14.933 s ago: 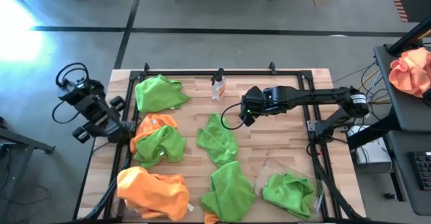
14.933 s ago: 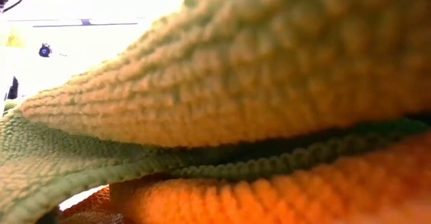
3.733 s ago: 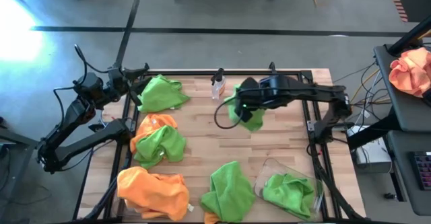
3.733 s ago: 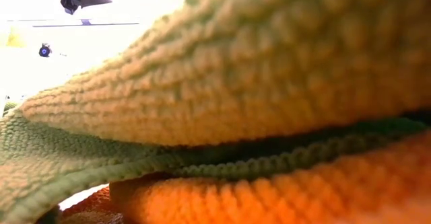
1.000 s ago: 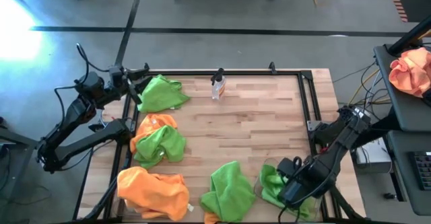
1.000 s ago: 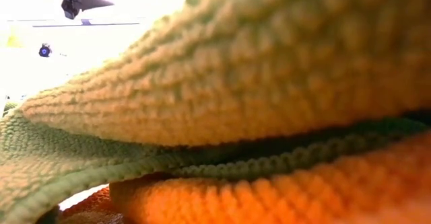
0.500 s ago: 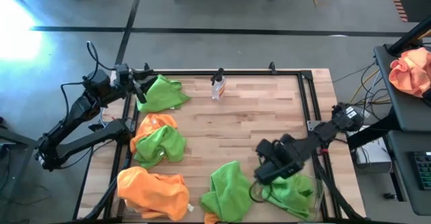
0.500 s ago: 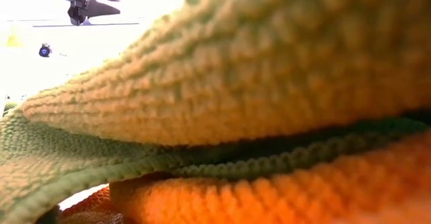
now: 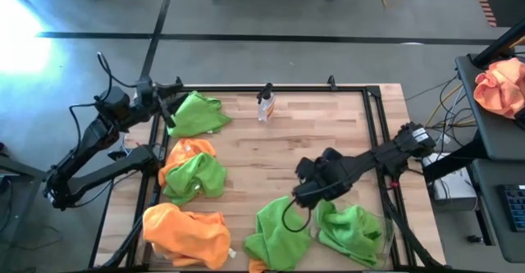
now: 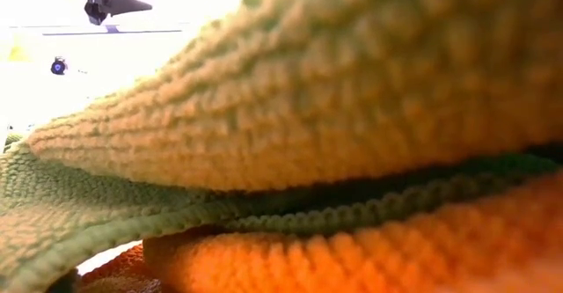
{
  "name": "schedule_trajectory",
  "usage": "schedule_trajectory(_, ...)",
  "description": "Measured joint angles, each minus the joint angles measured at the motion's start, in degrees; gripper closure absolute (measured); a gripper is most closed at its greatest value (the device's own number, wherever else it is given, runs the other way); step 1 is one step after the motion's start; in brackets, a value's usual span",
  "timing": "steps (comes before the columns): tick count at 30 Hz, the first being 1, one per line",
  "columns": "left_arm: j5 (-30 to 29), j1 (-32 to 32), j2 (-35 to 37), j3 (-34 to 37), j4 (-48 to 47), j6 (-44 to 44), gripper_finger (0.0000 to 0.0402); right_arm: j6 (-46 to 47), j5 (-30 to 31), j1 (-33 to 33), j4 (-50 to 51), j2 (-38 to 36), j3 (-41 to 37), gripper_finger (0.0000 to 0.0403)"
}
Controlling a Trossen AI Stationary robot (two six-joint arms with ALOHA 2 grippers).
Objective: Sort microfiber towel by color & place in baskets
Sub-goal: Put the green microfiber cloth into the right transparent bin
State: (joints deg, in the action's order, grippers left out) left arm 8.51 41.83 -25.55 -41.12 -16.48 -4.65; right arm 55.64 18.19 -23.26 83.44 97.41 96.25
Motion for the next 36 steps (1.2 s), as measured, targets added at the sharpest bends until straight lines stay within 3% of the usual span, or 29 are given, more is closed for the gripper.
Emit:
schedule_trajectory(7,0.0,0.0,0.3,0.0,1.8,4.0,0.0216,-7.7,-6.8,3.6,-17.9,0.6,0.0,0.0255)
schedule_trajectory(13,0.0,0.0,0.3,-0.1,3.6,9.4,0.0216,-6.3,-13.7,6.8,-19.8,4.1,-0.1,0.0255)
schedule_trajectory(19,0.1,0.0,0.3,-0.1,5.6,13.4,0.0216,-7.5,-23.4,7.4,-28.4,9.2,-0.1,0.0255)
schedule_trajectory(30,0.1,0.0,0.7,-0.8,6.3,10.2,0.0216,-9.8,-33.7,6.8,-30.6,13.1,-0.1,0.0255)
schedule_trajectory(36,0.3,0.0,1.0,-3.5,6.0,6.7,0.0216,-10.4,-34.8,4.8,-31.4,13.2,-0.1,0.0255)
